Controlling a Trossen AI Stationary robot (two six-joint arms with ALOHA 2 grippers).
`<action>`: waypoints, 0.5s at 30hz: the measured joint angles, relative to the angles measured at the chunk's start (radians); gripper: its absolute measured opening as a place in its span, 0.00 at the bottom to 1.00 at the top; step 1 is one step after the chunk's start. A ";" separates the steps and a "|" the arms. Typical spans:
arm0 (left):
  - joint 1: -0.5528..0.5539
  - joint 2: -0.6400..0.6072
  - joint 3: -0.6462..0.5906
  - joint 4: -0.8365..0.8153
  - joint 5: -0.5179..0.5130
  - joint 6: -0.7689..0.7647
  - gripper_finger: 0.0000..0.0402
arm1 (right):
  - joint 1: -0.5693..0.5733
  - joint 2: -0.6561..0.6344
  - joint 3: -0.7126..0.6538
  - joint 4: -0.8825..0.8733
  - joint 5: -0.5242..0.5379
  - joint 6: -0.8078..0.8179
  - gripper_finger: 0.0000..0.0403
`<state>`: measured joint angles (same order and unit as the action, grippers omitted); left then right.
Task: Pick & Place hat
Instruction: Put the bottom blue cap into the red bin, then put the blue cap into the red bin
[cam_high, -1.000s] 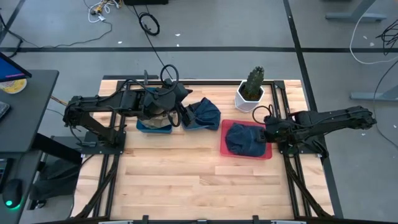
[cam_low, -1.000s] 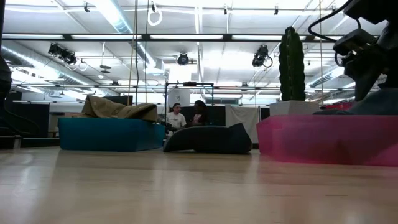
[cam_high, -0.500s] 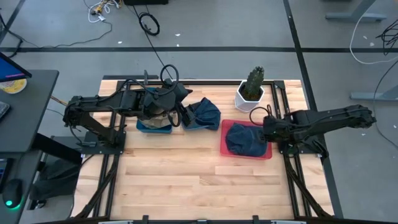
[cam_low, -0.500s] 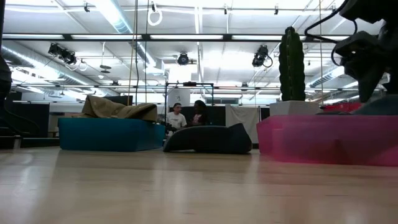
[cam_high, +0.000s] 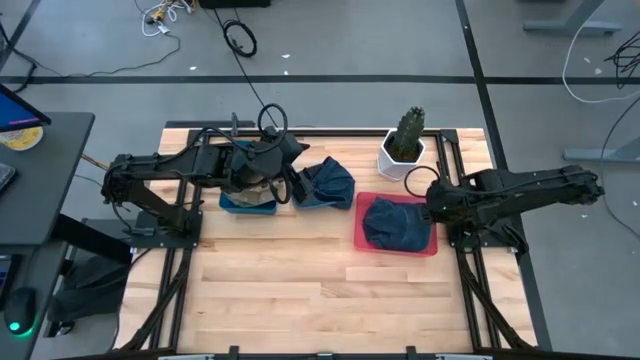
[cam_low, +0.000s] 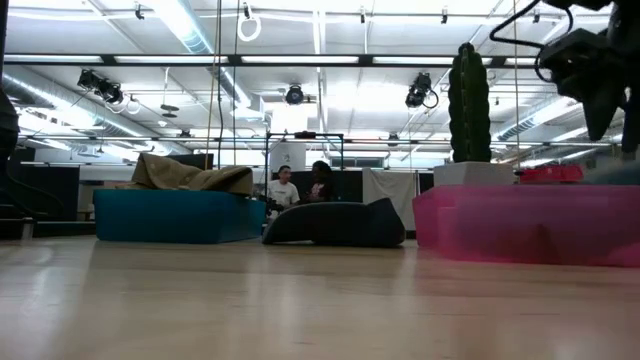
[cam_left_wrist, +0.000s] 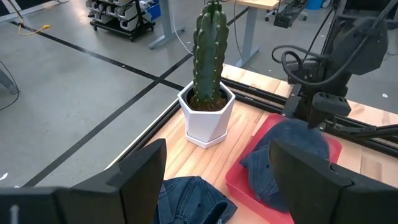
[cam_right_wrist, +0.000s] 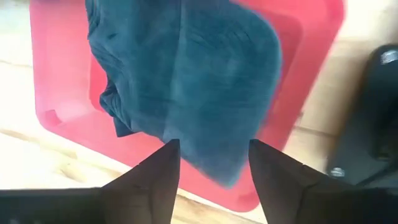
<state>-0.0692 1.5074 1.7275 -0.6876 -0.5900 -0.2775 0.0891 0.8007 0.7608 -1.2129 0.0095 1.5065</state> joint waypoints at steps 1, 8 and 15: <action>0.000 0.000 0.000 0.000 0.000 0.000 0.71 | 0.000 0.011 0.019 -0.016 0.008 -0.009 0.46; 0.000 0.000 0.000 0.000 0.000 0.001 0.71 | 0.000 0.114 0.077 -0.006 0.040 -0.078 0.34; 0.000 0.000 0.000 -0.023 0.000 -0.005 0.71 | 0.000 0.163 0.086 0.138 0.030 -0.170 0.10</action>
<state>-0.0692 1.5074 1.7275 -0.7111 -0.5900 -0.2830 0.0891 0.9642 0.8466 -1.0747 0.0398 1.3366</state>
